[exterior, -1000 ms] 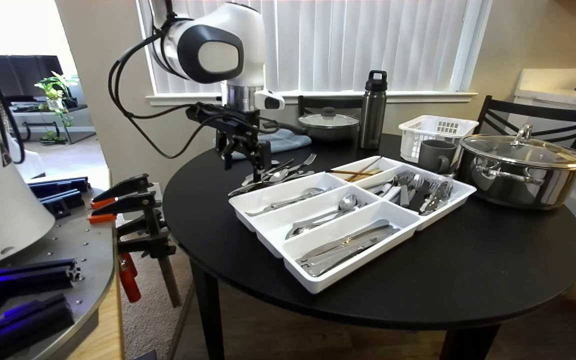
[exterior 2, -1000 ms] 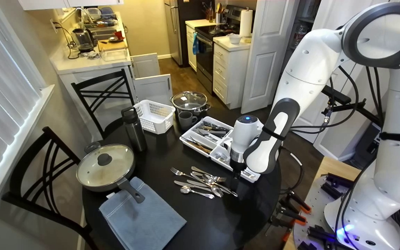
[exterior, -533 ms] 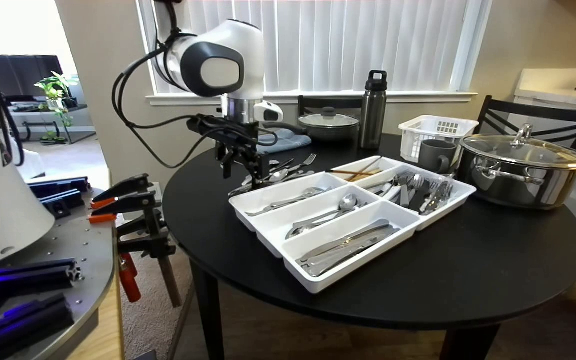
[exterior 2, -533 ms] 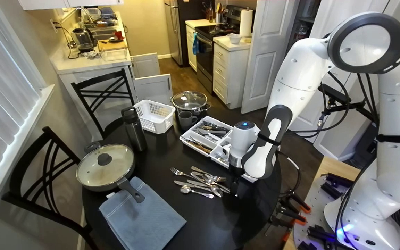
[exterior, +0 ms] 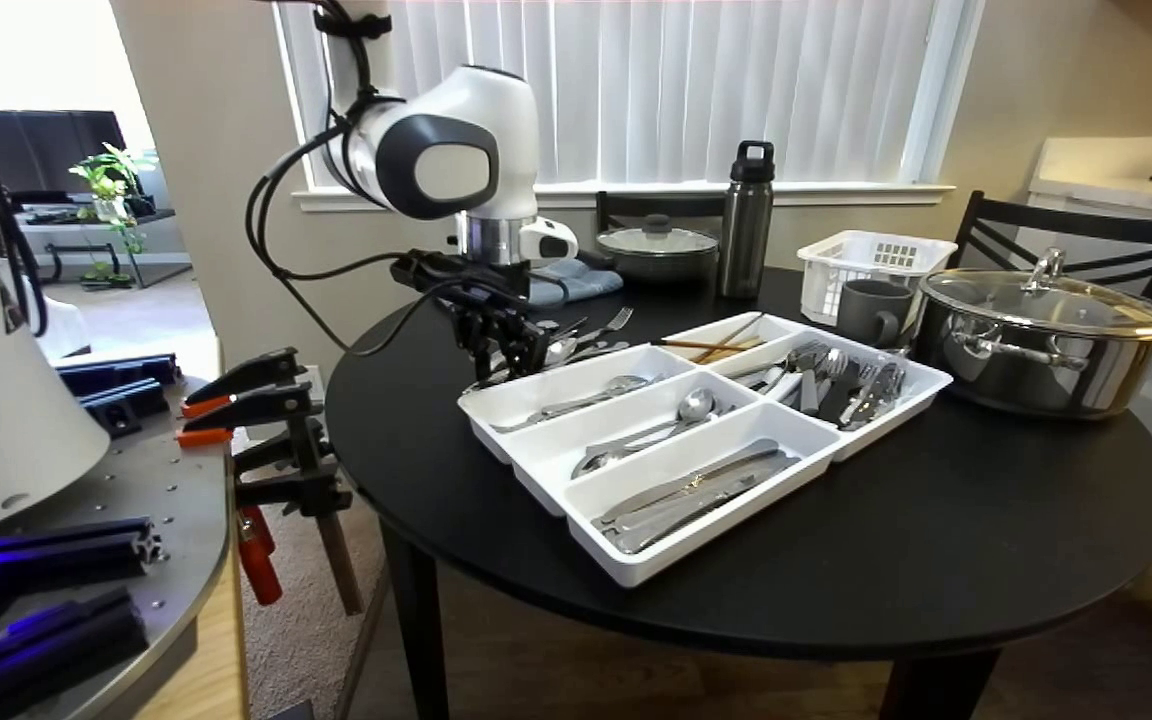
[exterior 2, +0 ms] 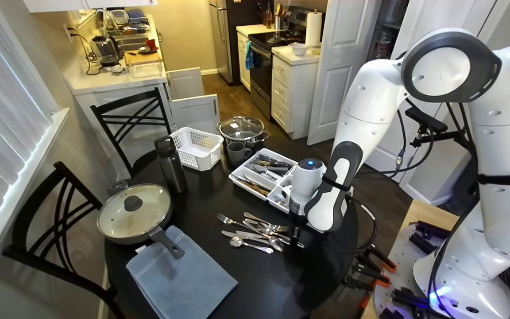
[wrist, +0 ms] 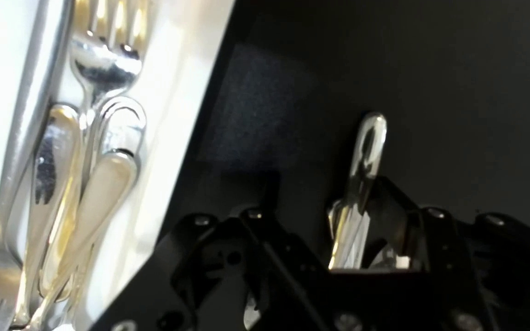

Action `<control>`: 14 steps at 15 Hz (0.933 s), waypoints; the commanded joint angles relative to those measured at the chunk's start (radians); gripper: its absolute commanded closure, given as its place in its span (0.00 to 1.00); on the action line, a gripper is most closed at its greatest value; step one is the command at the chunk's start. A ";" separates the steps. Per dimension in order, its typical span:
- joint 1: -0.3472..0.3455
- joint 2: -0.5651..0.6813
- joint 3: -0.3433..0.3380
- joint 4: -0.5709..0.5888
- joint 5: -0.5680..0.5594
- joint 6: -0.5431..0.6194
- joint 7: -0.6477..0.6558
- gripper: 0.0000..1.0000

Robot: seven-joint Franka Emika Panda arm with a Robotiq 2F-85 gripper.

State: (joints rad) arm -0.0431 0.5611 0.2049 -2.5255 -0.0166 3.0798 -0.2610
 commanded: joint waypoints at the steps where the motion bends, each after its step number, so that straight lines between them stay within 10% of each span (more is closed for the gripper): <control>1: -0.044 0.028 0.040 0.003 -0.014 0.025 0.024 0.77; 4: -0.046 0.020 0.039 0.003 -0.017 0.028 0.026 0.97; 10: -0.011 -0.084 0.016 -0.035 -0.028 0.052 0.039 0.96; 14: -0.239 -0.156 0.280 -0.050 0.005 0.035 -0.014 0.96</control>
State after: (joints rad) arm -0.1178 0.4918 0.3044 -2.5241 -0.0172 3.1173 -0.2585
